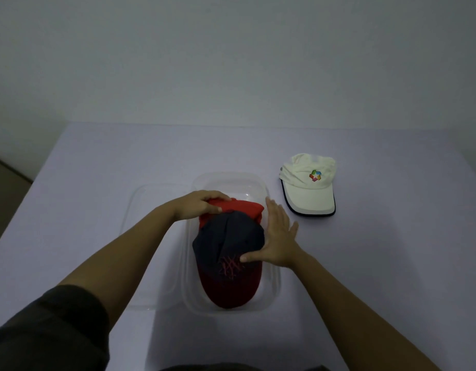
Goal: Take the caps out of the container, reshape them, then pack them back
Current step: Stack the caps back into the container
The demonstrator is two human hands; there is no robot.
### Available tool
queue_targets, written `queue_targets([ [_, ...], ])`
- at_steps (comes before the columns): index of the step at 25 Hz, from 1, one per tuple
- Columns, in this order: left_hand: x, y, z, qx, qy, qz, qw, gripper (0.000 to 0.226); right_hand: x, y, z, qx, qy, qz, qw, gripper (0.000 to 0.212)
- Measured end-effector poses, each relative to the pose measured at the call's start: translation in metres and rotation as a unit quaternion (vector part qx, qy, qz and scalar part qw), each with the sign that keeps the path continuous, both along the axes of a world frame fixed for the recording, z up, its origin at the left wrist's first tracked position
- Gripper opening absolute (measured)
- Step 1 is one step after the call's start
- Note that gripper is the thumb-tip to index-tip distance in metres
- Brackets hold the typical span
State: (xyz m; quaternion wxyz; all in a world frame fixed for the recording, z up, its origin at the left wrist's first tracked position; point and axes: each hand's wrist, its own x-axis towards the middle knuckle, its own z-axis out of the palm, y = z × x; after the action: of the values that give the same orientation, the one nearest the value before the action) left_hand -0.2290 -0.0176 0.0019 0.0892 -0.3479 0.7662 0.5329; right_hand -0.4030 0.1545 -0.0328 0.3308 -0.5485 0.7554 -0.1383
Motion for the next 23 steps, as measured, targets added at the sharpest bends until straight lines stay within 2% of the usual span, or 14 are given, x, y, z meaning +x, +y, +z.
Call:
queue_targets([
  [3, 0.006, 0.000, -0.001, -0.013, -0.022, 0.012, 1.000, 0.053, -0.010, -0.008, 0.003, 0.018, -0.022, -0.025, 0.999, 0.152],
  [6, 0.010, 0.010, -0.005, -0.015, -0.026, 0.053, 0.998, 0.075, -0.018, -0.012, -0.001, 0.017, -0.002, -0.026, 1.000, 0.149],
  [8, 0.007, 0.018, -0.005, 0.025, 0.025, 0.112, 0.993, 0.069, -0.019, -0.015, -0.006, 0.034, 0.035, 0.011, 0.999, 0.141],
  [10, 0.002, 0.021, -0.006, 0.044, 0.058, 0.150, 0.986, 0.053, -0.019, -0.018, -0.008, 0.042, 0.045, 0.027, 0.998, 0.134],
  [14, 0.001, 0.016, -0.013, -0.042, 0.012, 0.121, 0.992, 0.030, -0.019, -0.023, -0.005, 0.034, 0.025, 0.018, 0.999, 0.113],
  [16, 0.003, 0.015, -0.016, 0.007, 0.045, 0.118, 0.992, 0.022, -0.021, -0.025, -0.004, 0.046, 0.017, 0.033, 0.998, 0.126],
  [18, 0.004, 0.017, -0.013, 0.055, 0.075, 0.111, 0.989, 0.026, -0.021, -0.027, -0.005, 0.061, 0.021, 0.052, 0.997, 0.133],
  [20, 0.004, 0.016, -0.012, 0.049, 0.063, 0.096, 0.992, 0.032, -0.020, -0.029, -0.004, 0.024, 0.025, 0.048, 0.998, 0.117],
  [21, 0.004, 0.016, -0.013, 0.021, 0.045, 0.082, 0.995, 0.034, -0.021, -0.028, -0.004, -0.008, 0.041, 0.040, 0.998, 0.106],
  [23, 0.003, 0.017, -0.015, -0.071, 0.015, 0.066, 0.995, 0.038, -0.021, -0.024, -0.003, -0.053, 0.089, 0.043, 0.994, 0.097],
])
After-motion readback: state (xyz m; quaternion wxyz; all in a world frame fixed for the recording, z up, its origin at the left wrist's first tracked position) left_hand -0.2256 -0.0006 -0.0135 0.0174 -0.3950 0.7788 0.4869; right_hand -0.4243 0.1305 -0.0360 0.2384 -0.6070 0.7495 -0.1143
